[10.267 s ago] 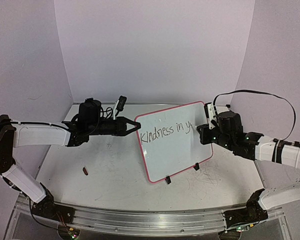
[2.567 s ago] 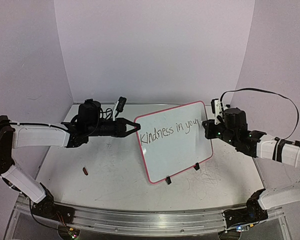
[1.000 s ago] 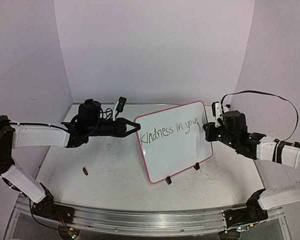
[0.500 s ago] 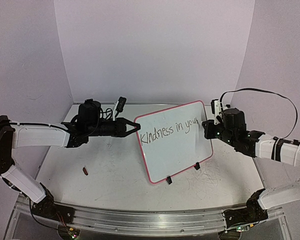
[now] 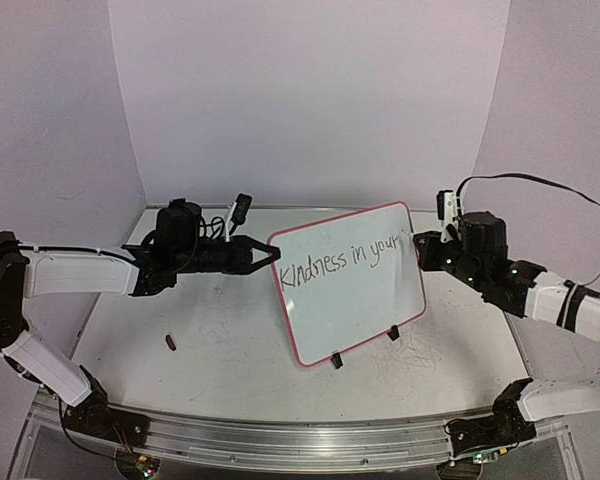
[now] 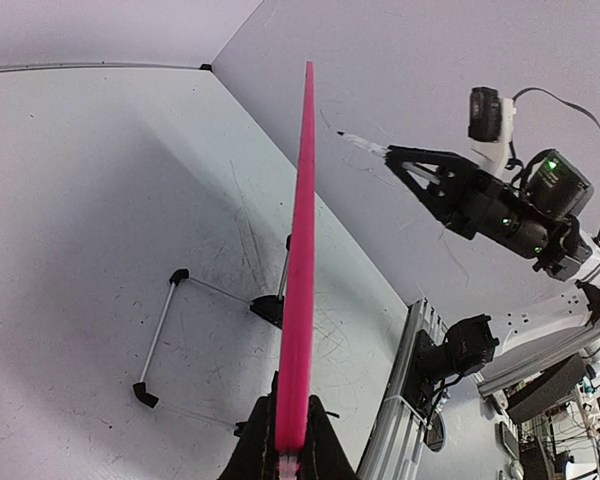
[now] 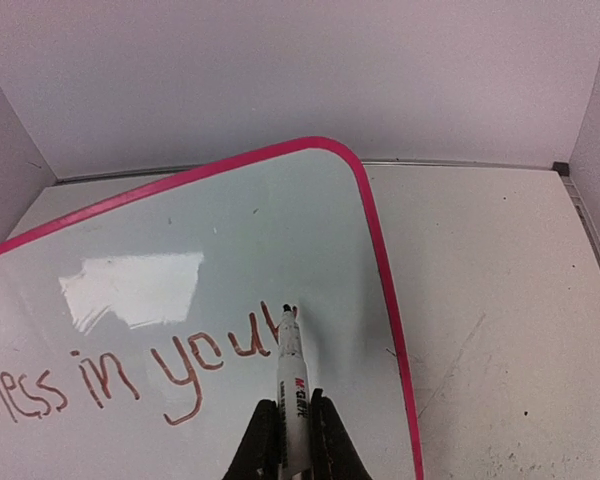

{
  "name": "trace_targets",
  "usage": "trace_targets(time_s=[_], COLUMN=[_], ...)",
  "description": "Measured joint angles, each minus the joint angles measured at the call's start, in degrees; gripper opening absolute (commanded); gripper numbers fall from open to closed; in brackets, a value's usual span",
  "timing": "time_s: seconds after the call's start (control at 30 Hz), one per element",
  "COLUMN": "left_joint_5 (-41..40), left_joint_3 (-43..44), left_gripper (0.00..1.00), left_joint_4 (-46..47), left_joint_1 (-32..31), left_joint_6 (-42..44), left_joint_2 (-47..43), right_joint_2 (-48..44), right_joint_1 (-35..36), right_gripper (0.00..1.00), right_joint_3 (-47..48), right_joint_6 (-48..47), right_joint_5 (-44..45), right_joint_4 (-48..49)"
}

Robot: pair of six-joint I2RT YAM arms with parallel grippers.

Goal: Write a sentence on the whiteboard
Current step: Write on the whiteboard with the whiteboard.

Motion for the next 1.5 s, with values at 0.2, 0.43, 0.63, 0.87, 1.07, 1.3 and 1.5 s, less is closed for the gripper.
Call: trace_targets(time_s=[0.2,0.43,0.63,0.87,1.07,1.3,1.5], left_joint_5=[-1.36,-3.43,-7.12,-9.79,-10.52,-10.95,-11.46], left_joint_3=[-0.61,-0.78,-1.00,-1.63,-1.72,-1.72,-1.74], left_gripper=[0.00,0.00,0.00,0.00,0.00,0.00,0.00], left_joint_4=[-0.15,-0.10,-0.09,0.02,0.03,0.03,0.07], left_joint_1=[-0.41,-1.67,-3.51,-4.59,-5.00,-5.20,-5.41], left_joint_6=[0.00,-0.04,-0.45,-1.32,-1.73,-1.78,-1.97], left_joint_2=[-0.64,-1.03,-1.65,-2.13,-2.22,-2.25,-2.25], right_joint_2=[-10.35,-7.44,-6.09,-6.03,-5.98,-0.49,4.18], right_joint_1=[0.08,10.13,23.13,31.73,33.90,35.29,37.51], right_gripper=[0.00,0.00,0.00,0.00,0.00,0.00,0.00], right_joint_3=[-1.34,-2.64,-2.61,-2.61,-2.50,-0.44,1.25], right_joint_6=[1.17,1.22,2.47,5.04,5.75,3.85,2.90], right_joint_5=[-9.05,-15.48,-15.46,-11.60,-1.85,-0.41,-0.12], right_joint_4=[-2.47,-6.69,-8.88,-10.39,-12.76,-11.72,-10.50])
